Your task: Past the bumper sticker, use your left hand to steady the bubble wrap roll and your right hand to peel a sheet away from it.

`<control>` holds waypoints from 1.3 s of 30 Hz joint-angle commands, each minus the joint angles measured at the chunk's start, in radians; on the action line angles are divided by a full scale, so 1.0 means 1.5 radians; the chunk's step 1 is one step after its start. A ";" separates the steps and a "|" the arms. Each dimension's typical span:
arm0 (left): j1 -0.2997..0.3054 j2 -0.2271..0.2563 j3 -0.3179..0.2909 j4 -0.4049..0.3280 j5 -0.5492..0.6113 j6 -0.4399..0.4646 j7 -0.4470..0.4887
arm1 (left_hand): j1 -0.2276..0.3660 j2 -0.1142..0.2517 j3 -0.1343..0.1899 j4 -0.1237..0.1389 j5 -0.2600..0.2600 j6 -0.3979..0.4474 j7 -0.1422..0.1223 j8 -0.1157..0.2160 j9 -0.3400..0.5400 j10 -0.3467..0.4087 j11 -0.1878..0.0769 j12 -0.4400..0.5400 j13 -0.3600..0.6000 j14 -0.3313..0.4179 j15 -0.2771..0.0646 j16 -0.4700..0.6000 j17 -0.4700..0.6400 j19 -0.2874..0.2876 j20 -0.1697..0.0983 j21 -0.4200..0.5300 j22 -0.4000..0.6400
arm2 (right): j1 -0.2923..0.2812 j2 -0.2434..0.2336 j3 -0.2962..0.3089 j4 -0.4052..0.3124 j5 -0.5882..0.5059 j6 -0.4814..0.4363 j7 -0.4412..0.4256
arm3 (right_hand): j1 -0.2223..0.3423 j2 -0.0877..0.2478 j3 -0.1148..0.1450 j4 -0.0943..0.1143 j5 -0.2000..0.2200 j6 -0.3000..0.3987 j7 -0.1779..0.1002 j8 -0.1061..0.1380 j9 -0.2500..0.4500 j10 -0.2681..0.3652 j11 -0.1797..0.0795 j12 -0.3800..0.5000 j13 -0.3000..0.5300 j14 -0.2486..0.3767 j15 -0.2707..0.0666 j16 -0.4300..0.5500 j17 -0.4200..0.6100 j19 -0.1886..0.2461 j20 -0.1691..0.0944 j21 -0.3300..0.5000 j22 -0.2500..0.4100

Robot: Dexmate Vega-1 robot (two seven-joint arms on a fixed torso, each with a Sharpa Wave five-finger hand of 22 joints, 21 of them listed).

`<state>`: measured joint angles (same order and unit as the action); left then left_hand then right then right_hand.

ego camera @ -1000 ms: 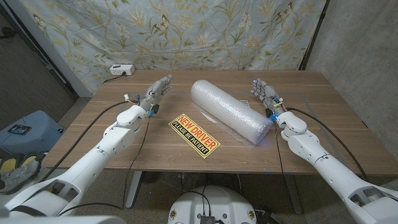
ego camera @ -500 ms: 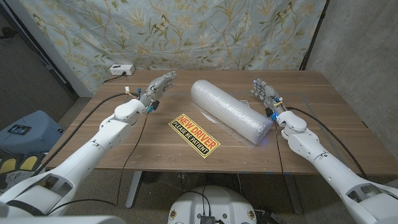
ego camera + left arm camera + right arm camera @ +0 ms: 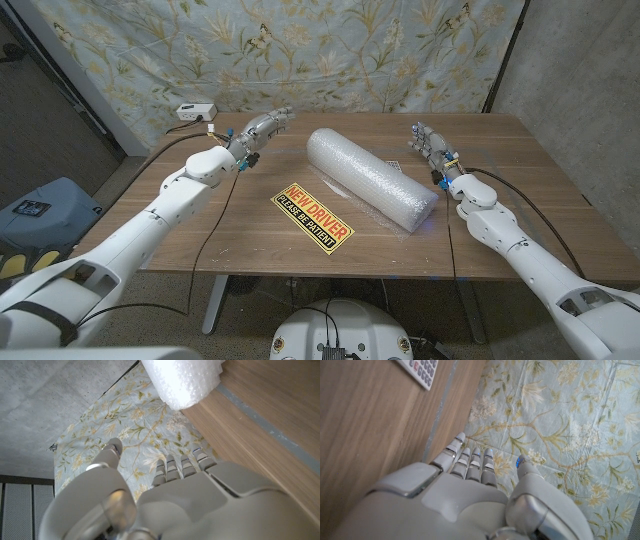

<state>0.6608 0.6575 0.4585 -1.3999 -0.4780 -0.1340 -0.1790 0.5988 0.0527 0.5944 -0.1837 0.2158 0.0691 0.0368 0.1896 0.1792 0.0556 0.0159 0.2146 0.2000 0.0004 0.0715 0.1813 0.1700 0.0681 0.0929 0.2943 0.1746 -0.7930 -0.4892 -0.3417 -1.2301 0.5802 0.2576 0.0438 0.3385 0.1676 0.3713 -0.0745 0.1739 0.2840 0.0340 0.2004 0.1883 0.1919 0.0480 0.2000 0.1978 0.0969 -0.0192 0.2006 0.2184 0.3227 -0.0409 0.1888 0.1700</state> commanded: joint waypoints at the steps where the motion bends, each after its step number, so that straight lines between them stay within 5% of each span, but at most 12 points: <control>1: -0.065 0.013 0.047 0.030 0.057 -0.019 -0.091 | 0.019 -0.007 0.000 -0.003 0.003 -0.010 -0.001 0.000 0.001 -0.009 0.004 -0.003 0.001 0.001 0.005 0.000 0.002 0.004 0.000 -0.007 0.003 | -0.016 -0.014 0.010 -0.021 -0.005 -0.003 -0.018 | 0.007 -0.002 -0.001 -0.005 0.003 0.003 -0.001 -0.001 0.002 0.000 -0.001 0.000 0.002 0.002 0.001 0.005 0.000 0.001 0.001 0.004 0.002; 14: -0.120 0.020 0.094 0.048 0.100 -0.036 -0.153 | 0.054 -0.029 -0.008 0.000 0.001 -0.036 0.005 -0.002 0.001 -0.036 0.003 -0.009 0.002 -0.023 0.010 -0.004 0.003 -0.007 -0.001 -0.024 0.003 | -0.023 -0.016 0.013 -0.028 -0.013 0.004 -0.029 | 0.009 -0.002 0.001 -0.007 0.003 0.000 0.000 -0.002 0.002 -0.002 0.002 -0.001 0.002 0.001 0.001 0.005 -0.001 0.001 0.001 0.004 0.002; 37: -0.241 -0.005 0.173 0.099 0.195 -0.098 -0.233 | 0.090 -0.030 -0.012 0.005 0.007 -0.072 0.018 -0.004 0.002 -0.074 0.011 -0.013 0.003 -0.059 0.020 -0.006 0.004 -0.027 0.004 -0.043 0.004 | -0.035 -0.021 0.032 -0.033 -0.010 0.015 -0.040 | 0.010 -0.003 0.001 -0.009 0.003 -0.007 0.006 -0.005 0.002 -0.007 0.008 -0.002 0.002 -0.003 0.005 0.005 -0.001 0.002 0.002 0.004 0.002; 39: -0.241 -0.009 0.175 0.103 0.211 -0.121 -0.215 | 0.100 -0.030 -0.015 0.007 0.008 -0.041 0.041 0.010 0.003 -0.069 0.019 -0.006 0.004 -0.057 0.022 -0.001 0.005 -0.028 0.003 -0.046 0.005 | -0.035 -0.021 0.033 -0.033 -0.008 0.015 -0.040 | 0.010 -0.003 0.001 -0.010 0.003 -0.008 0.007 -0.005 0.002 -0.007 0.010 -0.002 0.002 -0.003 0.006 0.005 -0.001 0.001 0.003 0.004 0.002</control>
<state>0.3660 0.6653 0.6750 -1.2785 -0.2385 -0.2444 -0.4817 0.7287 0.0067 0.5787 -0.1761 0.2235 -0.0297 0.0636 0.1851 0.1790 -0.0452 0.0340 0.1991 0.2025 -0.0827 0.0965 0.1737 0.1749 0.0353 0.0966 0.2325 0.1795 -0.8429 -0.5226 -0.3042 -1.2826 0.5610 0.2714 -0.0133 0.3439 0.1622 0.3698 -0.0842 0.1739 0.2746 0.0433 0.1954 0.1882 0.1830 0.0568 0.1998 0.1976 0.0915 -0.0138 0.2006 0.2138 0.3227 -0.0409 0.1888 0.1699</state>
